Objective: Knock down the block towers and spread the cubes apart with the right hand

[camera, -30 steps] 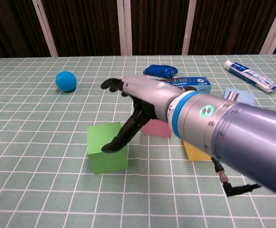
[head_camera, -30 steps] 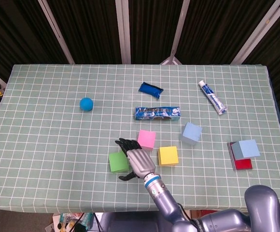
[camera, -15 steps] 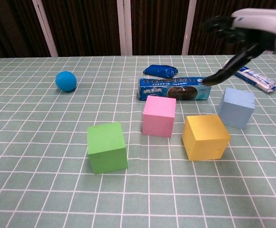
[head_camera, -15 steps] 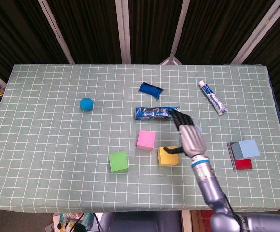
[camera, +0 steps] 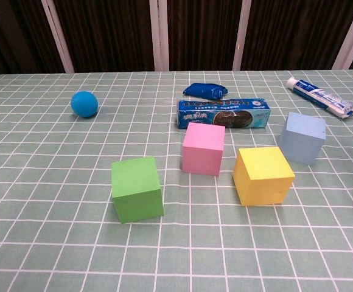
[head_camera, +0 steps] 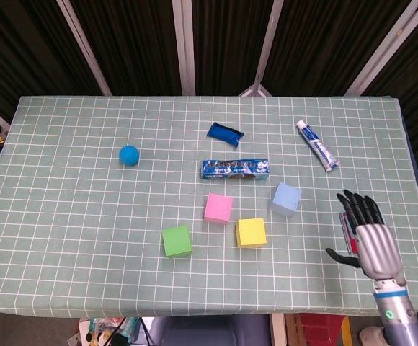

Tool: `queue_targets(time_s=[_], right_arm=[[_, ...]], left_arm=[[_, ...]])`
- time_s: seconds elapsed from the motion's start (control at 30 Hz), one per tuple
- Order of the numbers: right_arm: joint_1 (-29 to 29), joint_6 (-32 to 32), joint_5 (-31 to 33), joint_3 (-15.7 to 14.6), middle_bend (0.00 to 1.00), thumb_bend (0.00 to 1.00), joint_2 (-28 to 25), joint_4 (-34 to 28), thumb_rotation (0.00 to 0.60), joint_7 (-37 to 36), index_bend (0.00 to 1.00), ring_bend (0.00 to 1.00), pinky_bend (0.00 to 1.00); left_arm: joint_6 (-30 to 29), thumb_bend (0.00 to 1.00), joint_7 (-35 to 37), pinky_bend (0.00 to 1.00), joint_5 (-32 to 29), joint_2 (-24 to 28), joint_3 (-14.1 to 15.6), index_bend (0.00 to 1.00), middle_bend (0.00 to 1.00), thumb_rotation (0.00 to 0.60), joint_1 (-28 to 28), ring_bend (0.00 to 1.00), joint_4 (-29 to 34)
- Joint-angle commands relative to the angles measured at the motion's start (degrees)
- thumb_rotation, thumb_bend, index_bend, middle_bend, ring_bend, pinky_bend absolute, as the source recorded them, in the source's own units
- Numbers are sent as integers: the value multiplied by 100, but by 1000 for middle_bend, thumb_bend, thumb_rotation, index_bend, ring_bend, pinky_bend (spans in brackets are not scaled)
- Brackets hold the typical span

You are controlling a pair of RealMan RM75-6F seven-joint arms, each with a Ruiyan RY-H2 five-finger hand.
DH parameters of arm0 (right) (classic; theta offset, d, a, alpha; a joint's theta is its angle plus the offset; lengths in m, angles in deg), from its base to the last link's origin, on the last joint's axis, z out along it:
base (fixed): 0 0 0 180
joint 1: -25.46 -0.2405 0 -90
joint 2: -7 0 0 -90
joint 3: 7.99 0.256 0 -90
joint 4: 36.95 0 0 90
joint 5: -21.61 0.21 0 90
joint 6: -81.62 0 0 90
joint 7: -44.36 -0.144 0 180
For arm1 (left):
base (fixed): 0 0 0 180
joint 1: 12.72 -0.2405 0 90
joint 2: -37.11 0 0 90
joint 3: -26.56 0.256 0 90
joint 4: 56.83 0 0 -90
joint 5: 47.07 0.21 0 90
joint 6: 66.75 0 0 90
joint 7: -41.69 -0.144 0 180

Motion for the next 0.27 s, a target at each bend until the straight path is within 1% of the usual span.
queue_targets(time_s=[0.03, 0.1, 0.27], right_arm=[[474, -421, -451, -374, 75, 121, -57, 646, 600, -314, 10, 45, 0], [565, -519, -405, -334, 75, 121, -51, 780, 600, -219, 10, 44, 0], [727, -755, -237, -103, 75, 121, -4, 869, 600, -32, 10, 43, 0]], left_arm=[[0, 255, -39, 0, 19, -6, 17, 142, 0, 600, 2, 0, -30], [19, 255, -83, 0, 3, -2, 24, 154, 0, 600, 6, 0, -44], [102, 255, -263, 0, -174, -26, -11, 157, 0, 600, 25, 0, 12]])
